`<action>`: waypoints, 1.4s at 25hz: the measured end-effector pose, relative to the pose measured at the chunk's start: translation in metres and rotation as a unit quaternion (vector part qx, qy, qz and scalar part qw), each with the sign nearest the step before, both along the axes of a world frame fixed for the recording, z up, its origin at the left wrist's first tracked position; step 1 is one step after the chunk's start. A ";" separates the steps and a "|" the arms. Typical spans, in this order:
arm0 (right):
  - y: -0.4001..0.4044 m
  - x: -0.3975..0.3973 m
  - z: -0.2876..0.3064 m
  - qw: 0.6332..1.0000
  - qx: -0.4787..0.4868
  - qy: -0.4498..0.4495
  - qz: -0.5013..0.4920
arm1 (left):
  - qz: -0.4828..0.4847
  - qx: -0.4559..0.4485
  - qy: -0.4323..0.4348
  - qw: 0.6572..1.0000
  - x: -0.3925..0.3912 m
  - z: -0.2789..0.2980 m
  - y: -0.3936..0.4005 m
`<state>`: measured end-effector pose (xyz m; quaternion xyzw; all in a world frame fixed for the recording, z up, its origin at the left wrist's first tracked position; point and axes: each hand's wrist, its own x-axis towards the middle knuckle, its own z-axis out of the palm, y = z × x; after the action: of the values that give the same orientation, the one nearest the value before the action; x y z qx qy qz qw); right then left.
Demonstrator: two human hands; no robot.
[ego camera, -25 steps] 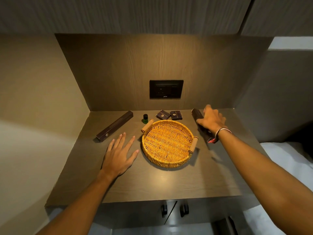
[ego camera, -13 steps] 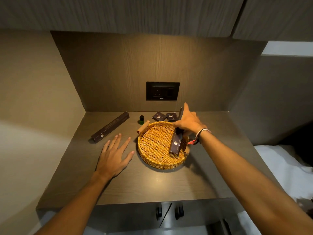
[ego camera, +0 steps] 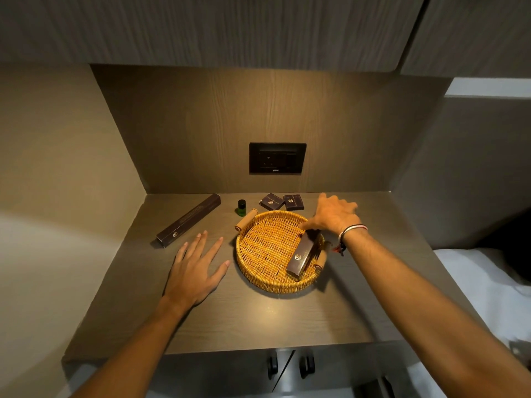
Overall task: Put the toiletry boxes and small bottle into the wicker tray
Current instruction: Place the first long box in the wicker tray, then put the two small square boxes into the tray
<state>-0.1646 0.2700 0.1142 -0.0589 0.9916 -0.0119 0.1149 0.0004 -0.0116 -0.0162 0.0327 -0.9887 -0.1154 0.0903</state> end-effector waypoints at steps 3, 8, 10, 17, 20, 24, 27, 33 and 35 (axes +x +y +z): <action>0.002 -0.001 0.001 1.000 -0.002 0.007 -0.002 | -0.001 0.005 0.002 1.000 -0.001 0.000 0.000; -0.003 -0.002 0.003 1.000 -0.009 -0.022 0.001 | -0.001 0.010 0.008 1.000 -0.001 0.002 0.000; -0.004 -0.003 0.003 1.000 -0.003 -0.029 0.003 | 0.000 0.011 0.008 1.000 -0.001 0.002 0.001; -0.020 -0.017 -0.003 0.998 0.000 0.055 0.040 | 0.001 0.012 0.012 1.000 -0.001 0.000 0.000; -0.040 -0.033 -0.012 0.989 -0.042 0.052 0.129 | 0.002 0.013 0.009 1.000 -0.002 0.001 0.000; -0.052 -0.060 -0.026 0.985 -0.052 -0.032 0.164 | 0.002 0.016 0.016 1.000 -0.002 0.001 0.001; -0.051 -0.074 -0.036 0.983 -0.031 -0.048 0.174 | 0.007 0.021 0.014 1.000 -0.003 0.000 0.001; -0.043 -0.080 -0.026 0.983 0.034 0.031 0.178 | 0.010 0.019 0.016 1.000 -0.003 0.000 -0.001; -0.046 -0.074 -0.006 0.982 0.032 0.075 0.170 | 0.009 0.016 0.021 1.000 -0.003 0.000 -0.001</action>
<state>-0.2385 0.2239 0.1080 -0.2241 0.9727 0.0443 0.0420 -0.0021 -0.0125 -0.0165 0.0403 -0.9842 -0.1315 0.1112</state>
